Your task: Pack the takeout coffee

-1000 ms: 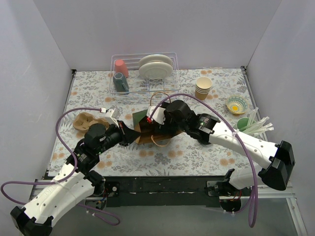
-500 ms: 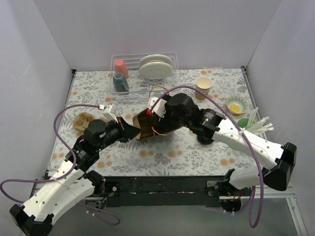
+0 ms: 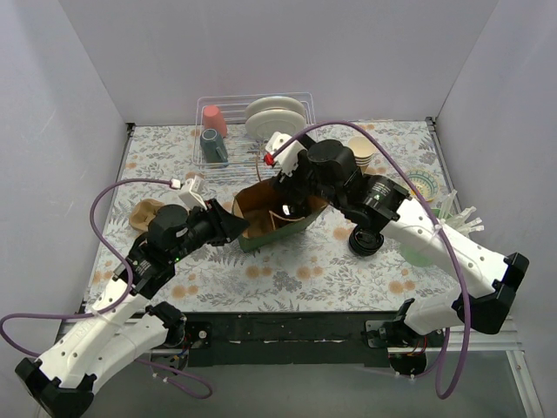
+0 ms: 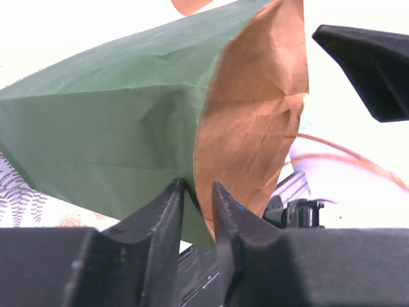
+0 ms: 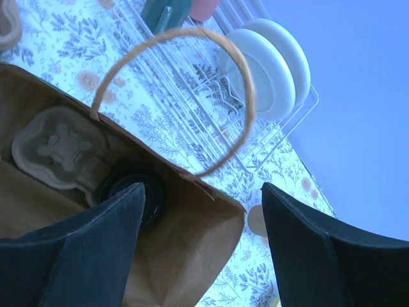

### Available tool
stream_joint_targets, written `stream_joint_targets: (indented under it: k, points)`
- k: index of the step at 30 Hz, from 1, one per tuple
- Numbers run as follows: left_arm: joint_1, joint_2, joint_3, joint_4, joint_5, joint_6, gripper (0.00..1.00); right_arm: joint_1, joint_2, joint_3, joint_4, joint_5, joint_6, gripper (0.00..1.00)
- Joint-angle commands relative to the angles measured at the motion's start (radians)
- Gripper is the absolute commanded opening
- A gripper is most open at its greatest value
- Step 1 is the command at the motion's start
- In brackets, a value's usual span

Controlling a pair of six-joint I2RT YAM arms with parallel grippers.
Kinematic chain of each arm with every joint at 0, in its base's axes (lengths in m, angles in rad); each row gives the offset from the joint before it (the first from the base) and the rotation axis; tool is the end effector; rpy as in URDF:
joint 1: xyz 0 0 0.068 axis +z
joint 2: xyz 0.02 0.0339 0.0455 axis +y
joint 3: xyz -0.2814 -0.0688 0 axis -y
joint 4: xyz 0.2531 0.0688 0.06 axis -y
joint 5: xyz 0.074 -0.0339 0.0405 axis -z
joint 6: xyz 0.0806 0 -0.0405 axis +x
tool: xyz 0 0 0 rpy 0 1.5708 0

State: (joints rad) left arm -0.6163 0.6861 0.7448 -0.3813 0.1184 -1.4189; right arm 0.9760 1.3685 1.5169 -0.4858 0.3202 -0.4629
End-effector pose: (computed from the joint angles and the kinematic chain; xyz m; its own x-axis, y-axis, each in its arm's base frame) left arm 0.1557 -0.1219 0.3177 -0.6969 -0.7092 -0.1065 -0.1550 0.2940 -0.9432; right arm 0.2154 0.2731 0.4361 0.1108 -0.5927 -0.7978 -0.6373 0.5736 -0.5146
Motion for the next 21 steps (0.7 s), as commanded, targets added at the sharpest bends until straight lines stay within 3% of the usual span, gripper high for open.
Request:
stream_joint_targets:
  k: [1,9,12,14,21]
  points:
    - [0.001,0.019,0.060,-0.028,-0.049,0.005,0.27,-0.008,-0.009,0.077,0.064,0.051,0.101,0.81]
    - [0.001,0.058,0.113,-0.041,-0.106,0.028,0.43,-0.010,-0.029,0.109,0.073,0.190,0.200,0.82]
    - [0.001,0.070,0.137,-0.056,-0.146,0.037,0.53,-0.011,-0.054,0.101,0.053,0.276,0.276,0.82]
    - [0.001,0.073,0.152,-0.064,-0.152,0.058,0.66,-0.013,-0.072,0.082,0.036,0.304,0.319,0.82]
    - [0.001,0.069,0.177,-0.106,-0.163,0.120,0.88,-0.078,-0.094,0.097,-0.128,0.457,0.527,0.75]
